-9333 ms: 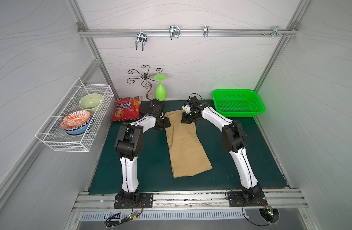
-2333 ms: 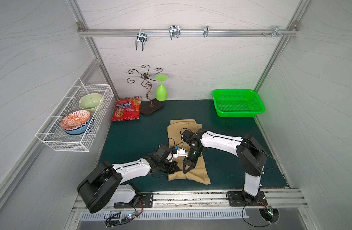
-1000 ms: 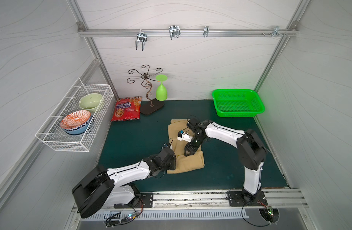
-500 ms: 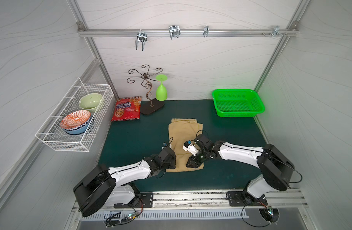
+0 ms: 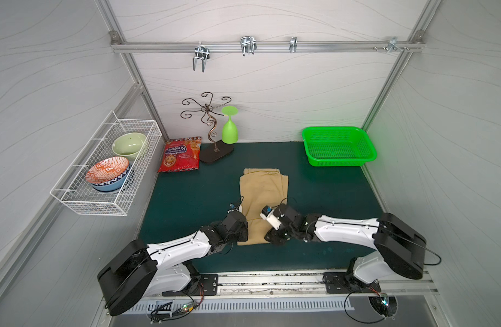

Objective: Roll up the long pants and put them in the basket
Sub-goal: Roll the long pant at the center of the board.

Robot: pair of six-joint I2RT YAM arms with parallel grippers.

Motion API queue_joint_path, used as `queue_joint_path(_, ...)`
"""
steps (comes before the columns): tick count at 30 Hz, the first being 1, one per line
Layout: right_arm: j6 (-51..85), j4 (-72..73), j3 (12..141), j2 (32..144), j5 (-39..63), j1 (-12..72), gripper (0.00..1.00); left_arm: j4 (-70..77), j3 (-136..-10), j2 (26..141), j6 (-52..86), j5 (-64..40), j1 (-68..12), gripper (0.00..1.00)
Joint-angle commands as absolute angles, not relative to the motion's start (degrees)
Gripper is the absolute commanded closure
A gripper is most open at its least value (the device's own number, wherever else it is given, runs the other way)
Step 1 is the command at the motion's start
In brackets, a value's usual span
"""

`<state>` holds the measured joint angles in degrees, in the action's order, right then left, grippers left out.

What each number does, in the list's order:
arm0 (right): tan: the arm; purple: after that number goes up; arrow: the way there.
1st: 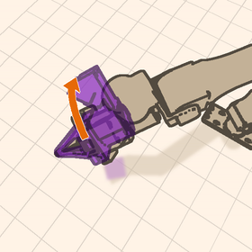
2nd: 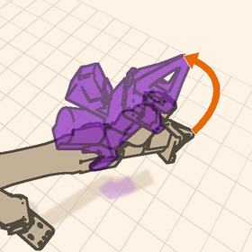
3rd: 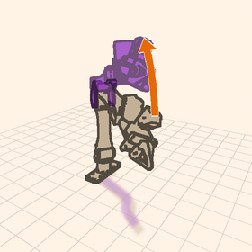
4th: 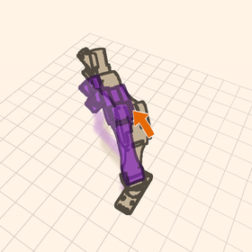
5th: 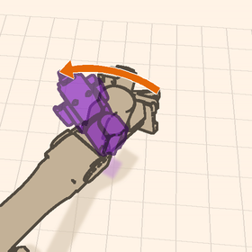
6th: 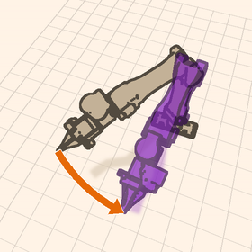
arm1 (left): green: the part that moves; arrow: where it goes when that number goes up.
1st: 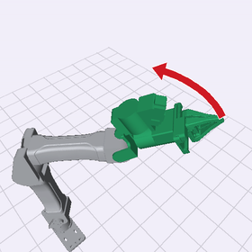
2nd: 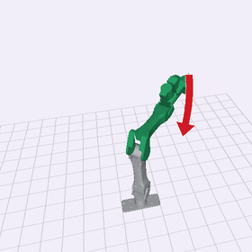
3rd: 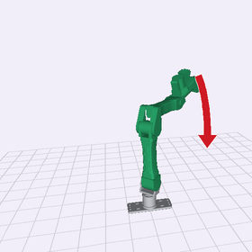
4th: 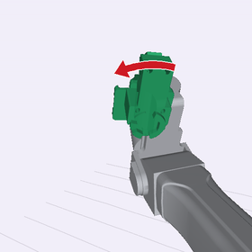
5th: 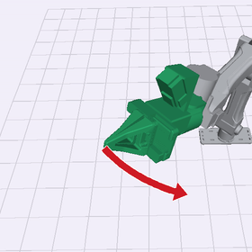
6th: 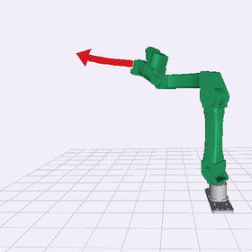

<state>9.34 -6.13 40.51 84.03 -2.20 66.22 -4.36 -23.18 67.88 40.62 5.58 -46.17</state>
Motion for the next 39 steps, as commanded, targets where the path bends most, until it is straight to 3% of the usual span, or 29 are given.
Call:
queue_joint_path(1, 1.0, -8.9, 39.1, 82.4, -26.9, 78.1, 0.34, -4.1, -23.1, 69.9, 39.7, 6.0, -45.9, 1.00)
queue_joint_path(4, -3.9, -6.0, 39.8, 86.9, -38.5, 84.4, 0.24, -4.7, -23.5, 70.4, 39.5, 6.2, -46.0, 1.00)
queue_joint_path(9, -11.2, -3.8, 45.3, 101.6, -48.8, 86.0, 0.19, -5.5, -23.2, 68.8, 39.0, 6.4, -45.9, 1.00)
queue_joint_path(14, -14.2, -1.1, 48.1, 108.4, -46.7, 83.6, 0.20, -7.2, -22.6, 66.0, 38.9, 6.3, -44.8, 1.00)
queue_joint_path(20, -11.9, -6.8, 48.0, 106.2, -38.1, 80.1, 0.28, -10.3, -22.0, 60.4, 37.9, 5.0, -41.7, 1.00)
queue_joint_path(22, -10.9, -8.1, 46.9, 104.5, -32.7, 78.9, 0.38, -9.9, -21.4, 58.7, 37.6, 3.4, -39.8, 1.00)
queue_joint_path(26, -9.9, -10.4, 46.3, 102.9, -22.8, 76.7, 0.77, -10.2, -21.9, 57.4, 36.1, 1.4, -37.0, 1.00)
queue_joint_path(29, -6.8, -15.2, 48.6, 102.7, -15.0, 75.3, 0.93, -13.5, -25.2, 56.8, 34.9, 1.7, -36.6, 1.00)
queue_joint_path(32, -5.7, -18.2, 49.6, 101.0, -8.6, 74.6, 1.00, -15.2, -27.8, 53.1, 35.1, 1.7, -35.9, 1.00)
queue_joint_path(39, -0.8, -24.4, 51.2, 92.6, 14.1, 68.2, 1.00, -15.0, -28.0, 45.7, 35.2, 0.0, -31.9, 0.91)
